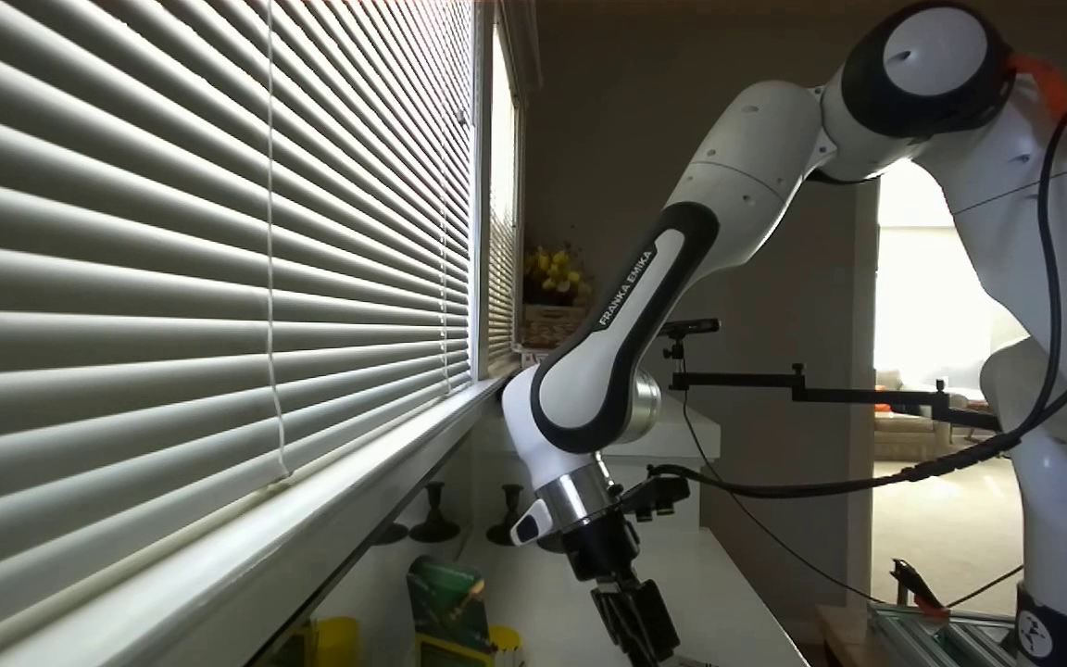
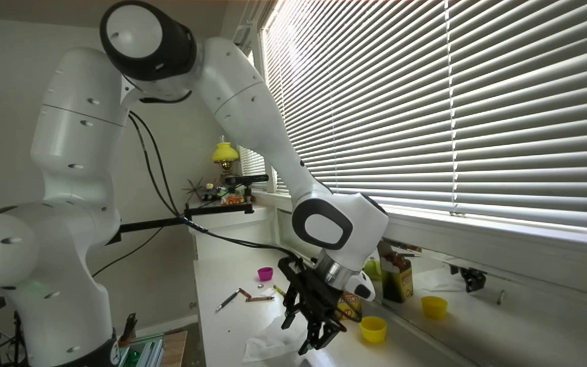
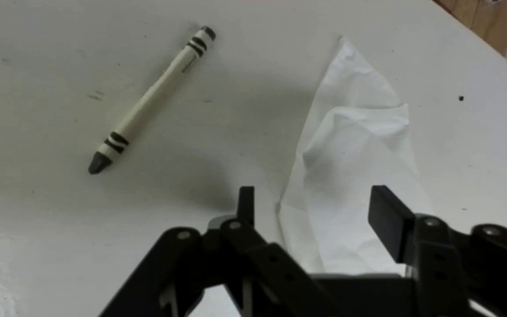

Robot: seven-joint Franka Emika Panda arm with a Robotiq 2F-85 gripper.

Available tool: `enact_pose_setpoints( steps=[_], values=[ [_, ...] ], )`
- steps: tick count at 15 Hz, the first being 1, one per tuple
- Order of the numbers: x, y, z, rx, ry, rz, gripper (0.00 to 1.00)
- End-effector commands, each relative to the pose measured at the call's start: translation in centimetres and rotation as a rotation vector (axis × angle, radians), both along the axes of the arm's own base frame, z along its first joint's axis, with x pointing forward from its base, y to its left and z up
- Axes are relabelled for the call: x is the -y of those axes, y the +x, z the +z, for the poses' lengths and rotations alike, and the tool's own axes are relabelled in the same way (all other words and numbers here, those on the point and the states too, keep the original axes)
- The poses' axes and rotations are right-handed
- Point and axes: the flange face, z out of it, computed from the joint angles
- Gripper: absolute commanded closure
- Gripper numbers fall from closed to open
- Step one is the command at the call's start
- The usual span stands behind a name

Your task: Turn the white paper over

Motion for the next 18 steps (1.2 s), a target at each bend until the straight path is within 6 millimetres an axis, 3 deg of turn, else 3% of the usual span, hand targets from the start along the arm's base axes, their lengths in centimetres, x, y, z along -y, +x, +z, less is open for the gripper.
enact_pose_setpoints(
  steps=[1, 2, 4, 5, 9, 12, 14, 18],
  values=[
    [-0.4, -0.6, 0.5, -0.002, 0.049, 0.004, 0.45],
    [-0.6, -0.7, 0.5, -0.001, 0.05, 0.007, 0.44],
    [-0.7, -0.7, 0.5, -0.004, 0.051, 0.011, 0.68],
    [-0.7, -0.7, 0.5, -0.006, 0.051, 0.013, 0.7],
    [-0.8, -0.9, 0.1, -0.015, 0.048, 0.016, 0.99],
    [-0.9, -0.7, 0.4, -0.012, 0.05, 0.013, 1.0],
    [-0.7, 0.0, 1.9, 0.018, 0.043, 0.006, 1.0],
    [-1.1, 0.6, 6.9, 0.129, -0.024, 0.03, 1.0]
  ],
)
